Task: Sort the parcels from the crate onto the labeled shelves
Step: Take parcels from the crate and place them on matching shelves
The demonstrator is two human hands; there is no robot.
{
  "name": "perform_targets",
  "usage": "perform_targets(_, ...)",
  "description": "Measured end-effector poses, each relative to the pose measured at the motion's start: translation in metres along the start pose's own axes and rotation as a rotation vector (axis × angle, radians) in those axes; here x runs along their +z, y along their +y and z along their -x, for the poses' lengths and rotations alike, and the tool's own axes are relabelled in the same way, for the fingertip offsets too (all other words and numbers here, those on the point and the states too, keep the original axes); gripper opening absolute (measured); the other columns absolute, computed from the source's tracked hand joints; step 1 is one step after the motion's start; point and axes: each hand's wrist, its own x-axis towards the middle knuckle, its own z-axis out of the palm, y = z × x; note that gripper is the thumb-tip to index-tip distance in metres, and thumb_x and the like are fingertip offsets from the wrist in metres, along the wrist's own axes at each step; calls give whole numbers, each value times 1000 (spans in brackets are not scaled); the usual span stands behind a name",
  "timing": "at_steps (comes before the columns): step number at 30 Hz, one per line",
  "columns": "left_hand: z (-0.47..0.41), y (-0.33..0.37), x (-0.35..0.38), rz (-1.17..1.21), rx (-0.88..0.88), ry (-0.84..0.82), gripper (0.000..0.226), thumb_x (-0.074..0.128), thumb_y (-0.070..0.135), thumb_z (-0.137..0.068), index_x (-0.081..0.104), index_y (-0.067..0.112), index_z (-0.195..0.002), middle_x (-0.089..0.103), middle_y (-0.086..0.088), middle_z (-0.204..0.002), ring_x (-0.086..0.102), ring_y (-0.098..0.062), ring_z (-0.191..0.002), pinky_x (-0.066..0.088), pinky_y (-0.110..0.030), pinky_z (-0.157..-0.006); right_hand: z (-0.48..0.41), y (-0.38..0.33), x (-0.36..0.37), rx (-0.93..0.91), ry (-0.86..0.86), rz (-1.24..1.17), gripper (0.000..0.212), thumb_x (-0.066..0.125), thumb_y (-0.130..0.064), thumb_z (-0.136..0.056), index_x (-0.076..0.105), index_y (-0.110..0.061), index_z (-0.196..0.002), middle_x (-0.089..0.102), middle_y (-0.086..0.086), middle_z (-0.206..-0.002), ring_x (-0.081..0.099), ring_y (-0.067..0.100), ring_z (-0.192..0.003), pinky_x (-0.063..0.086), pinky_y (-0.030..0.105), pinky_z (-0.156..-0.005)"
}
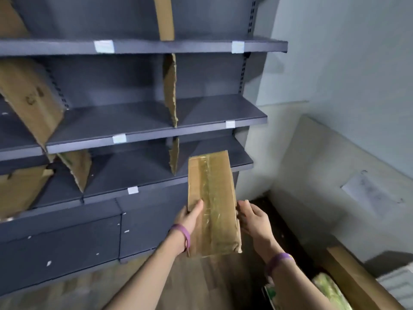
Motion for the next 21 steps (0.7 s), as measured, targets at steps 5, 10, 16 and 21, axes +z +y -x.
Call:
perform_targets(5, 17, -6, -44, 205, -95, 4, 78, 69, 64, -71, 53, 19, -133, 62, 1, -124, 58, -22, -112, 41, -42, -106, -9, 7, 19, 89, -198, 99, 65, 68, -68, -73, 57, -13, -106, 61, -3, -108, 57, 11, -93, 46, 26, -85)
perform_targets(10, 30, -2, -71, 405, -94, -35, 43, 62, 45, -87, 69, 9, -110, 75, -8, -90, 68, -25, -83, 53, -40, -89, -13, -4, 28, 275, -359, 4, 66, 64, -73, -72, 56, -21, -113, 56, -2, -129, 57, 21, -114, 44, 43, -104)
perform_targets(16, 26, 4, -63, 52, 184, 242, 52, 48, 39, -98, 29, 37, -146, 46, 1, -139, 50, -26, -122, 41, -41, -103, -13, -16, 24, 245, -433, -92, 21, 68, -40, -85, 61, -22, -93, 65, 3, -101, 60, 23, -94, 48, 47, -95)
perform_targets(21, 24, 7, -52, 82, 18, 131, 97, 46, 85, -69, 20, 38, -149, 33, 5, -151, 36, -24, -136, 27, -48, -115, -17, -23, 31, 111, -445, -20, 17, 72, -36, -84, 64, -22, -90, 65, -2, -95, 58, 16, -89, 46, 38, -90)
